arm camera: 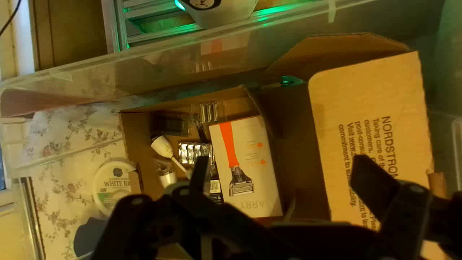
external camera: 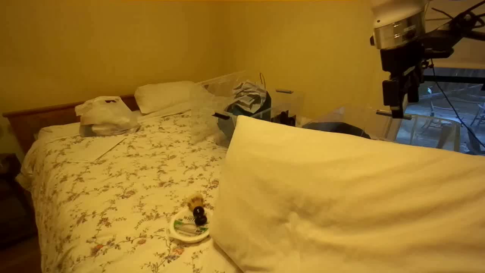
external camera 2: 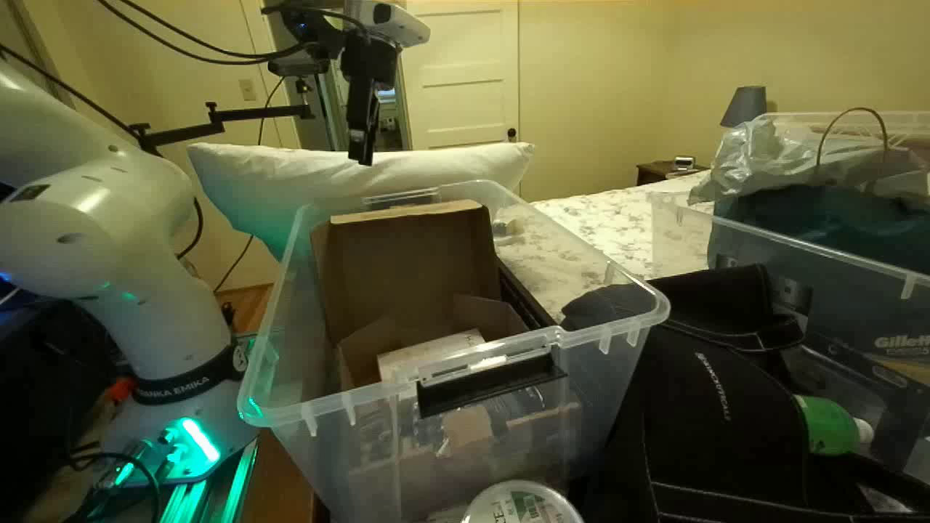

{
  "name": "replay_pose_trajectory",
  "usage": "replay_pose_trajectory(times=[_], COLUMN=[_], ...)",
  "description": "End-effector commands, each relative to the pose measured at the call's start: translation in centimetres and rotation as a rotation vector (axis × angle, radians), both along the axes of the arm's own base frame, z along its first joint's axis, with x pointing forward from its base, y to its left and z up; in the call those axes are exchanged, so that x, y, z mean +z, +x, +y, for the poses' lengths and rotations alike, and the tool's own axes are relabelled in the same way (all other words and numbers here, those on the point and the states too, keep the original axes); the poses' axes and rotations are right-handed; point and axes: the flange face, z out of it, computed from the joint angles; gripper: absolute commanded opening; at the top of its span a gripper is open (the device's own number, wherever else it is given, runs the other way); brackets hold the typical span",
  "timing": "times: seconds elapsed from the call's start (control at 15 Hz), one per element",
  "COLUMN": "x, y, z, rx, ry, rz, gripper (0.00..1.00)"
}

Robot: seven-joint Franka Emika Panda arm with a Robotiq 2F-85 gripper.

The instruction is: Remove the object from the box and put it in the bucket

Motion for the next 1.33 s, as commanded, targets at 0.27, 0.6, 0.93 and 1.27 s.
replay_pose_trajectory(times=[0.27,0.6,0.93,1.27], x=[0.1,-1.1,-4.9,-9.6], y=[0.0,1.5,5.1,7.6], z=[0.0,-1.2,-4.4,-9.0], rx=[0.0,-0.08,-0.317,-0.45], ry=[0.0,-0.003,-0.033,-0.066], rz=[0.001,0.005,-0.012,-0.089], gripper=[1.0,1.0,1.0,1.0])
